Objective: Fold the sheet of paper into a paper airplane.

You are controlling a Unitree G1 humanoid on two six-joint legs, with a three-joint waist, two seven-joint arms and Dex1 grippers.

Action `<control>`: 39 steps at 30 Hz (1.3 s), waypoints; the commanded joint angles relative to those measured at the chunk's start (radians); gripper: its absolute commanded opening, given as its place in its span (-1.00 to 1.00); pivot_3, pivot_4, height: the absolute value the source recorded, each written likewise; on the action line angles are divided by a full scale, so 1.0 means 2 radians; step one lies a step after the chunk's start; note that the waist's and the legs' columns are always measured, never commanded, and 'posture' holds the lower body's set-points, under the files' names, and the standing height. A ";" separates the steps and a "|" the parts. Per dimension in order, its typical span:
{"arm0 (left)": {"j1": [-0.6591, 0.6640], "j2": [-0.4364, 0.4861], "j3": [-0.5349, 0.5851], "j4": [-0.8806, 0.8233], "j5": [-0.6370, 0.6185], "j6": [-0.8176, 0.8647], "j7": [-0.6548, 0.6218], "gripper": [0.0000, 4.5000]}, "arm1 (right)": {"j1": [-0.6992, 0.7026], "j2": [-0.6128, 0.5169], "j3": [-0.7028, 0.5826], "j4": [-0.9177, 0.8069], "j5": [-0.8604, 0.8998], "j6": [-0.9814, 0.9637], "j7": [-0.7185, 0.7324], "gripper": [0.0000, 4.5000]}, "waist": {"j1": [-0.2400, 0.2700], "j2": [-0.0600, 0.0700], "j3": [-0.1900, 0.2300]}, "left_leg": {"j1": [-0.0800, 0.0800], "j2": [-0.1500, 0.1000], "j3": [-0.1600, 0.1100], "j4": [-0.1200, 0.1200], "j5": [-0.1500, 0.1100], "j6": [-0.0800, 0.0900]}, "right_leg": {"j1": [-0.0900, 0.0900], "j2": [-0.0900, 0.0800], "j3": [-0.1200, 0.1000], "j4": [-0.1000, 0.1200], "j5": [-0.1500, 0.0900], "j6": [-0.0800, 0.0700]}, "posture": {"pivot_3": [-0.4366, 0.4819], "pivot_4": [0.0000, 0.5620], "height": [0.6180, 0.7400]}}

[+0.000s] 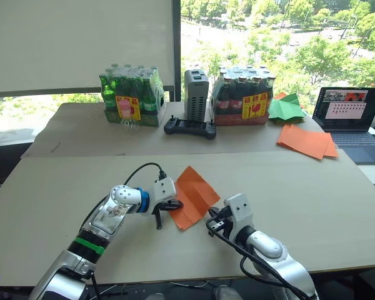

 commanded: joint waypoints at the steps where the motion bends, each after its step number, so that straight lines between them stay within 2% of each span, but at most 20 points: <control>1: 0.012 0.006 -0.011 0.006 0.017 0.011 -0.001 -1.00 | -0.021 0.007 -0.013 0.003 0.012 -0.040 0.012 -0.99 | -0.001 0.000 0.000 | 0.000 0.000 0.000 0.000 0.000 0.000 | 0.000 0.000 0.000 0.000 0.000 0.000 | -0.05 -0.47 0.72; 8: 0.016 0.010 -0.005 0.003 0.018 0.012 0.002 -1.00 | -0.063 -0.012 0.030 0.036 0.014 -0.078 0.078 -0.99 | -0.002 0.000 0.000 | 0.000 0.000 0.000 0.000 0.000 0.000 | 0.000 0.000 0.000 0.000 0.000 0.000 | -0.05 -0.47 0.72; 14: 0.026 0.024 0.018 -0.016 0.009 0.021 0.010 -1.00 | -0.093 -0.024 0.077 0.070 -0.005 -0.071 0.112 -0.99 | -0.004 0.000 0.000 | 0.000 0.000 0.000 -0.001 0.000 0.000 | 0.000 0.000 0.000 0.000 0.000 0.000 | -0.05 -0.47 0.72; 17: 0.042 0.045 0.056 -0.061 -0.015 0.050 0.013 -1.00 | -0.106 -0.024 0.096 0.099 -0.021 -0.071 0.112 -0.99 | -0.010 0.000 0.000 | 0.000 0.001 0.000 -0.001 0.000 0.000 | -0.001 0.001 0.000 0.000 0.000 -0.001 | -0.05 -0.47 0.72; 19: 0.065 0.066 0.100 -0.110 -0.050 0.085 0.009 -1.00 | -0.114 -0.024 0.101 0.117 -0.030 -0.069 0.111 -0.99 | -0.016 0.000 0.001 | 0.000 0.001 0.000 -0.001 0.000 0.000 | -0.002 0.001 0.000 0.001 0.000 -0.001 | -0.05 -0.47 0.72; 22: 0.095 0.094 0.148 -0.169 -0.092 0.128 0.002 -1.00 | -0.120 -0.024 0.102 0.130 -0.034 -0.062 0.112 -0.99 | -0.017 0.000 0.001 | -0.003 0.001 0.000 -0.001 0.000 0.000 | -0.006 0.001 0.000 0.002 0.000 -0.001 | -0.05 -0.47 0.72; 25: 0.103 0.095 0.168 -0.203 -0.122 0.157 0.009 -1.00 | -0.125 -0.027 0.105 0.134 -0.036 -0.057 0.122 -0.99 | -0.011 0.000 0.001 | -0.006 0.001 0.000 -0.001 0.000 0.000 | -0.008 0.001 0.000 0.002 0.002 -0.006 | -0.05 -0.47 0.72; 30: 0.084 0.048 0.158 -0.200 -0.140 0.179 0.045 -1.00 | -0.130 -0.030 0.108 0.133 -0.036 -0.054 0.133 -0.99 | -0.008 0.000 0.001 | -0.006 0.000 0.000 0.000 0.000 0.000 | -0.007 0.000 0.000 0.001 0.003 -0.005 | -0.05 -0.47 0.72; 39: 0.100 0.010 0.090 -0.123 -0.089 0.140 0.080 -1.00 | -0.148 -0.035 0.098 0.115 -0.035 -0.027 0.134 -0.99 | -0.014 0.000 0.001 | -0.006 0.000 0.000 -0.001 0.000 0.000 | -0.008 0.000 0.000 0.001 0.003 -0.006 | -0.05 -0.47 0.72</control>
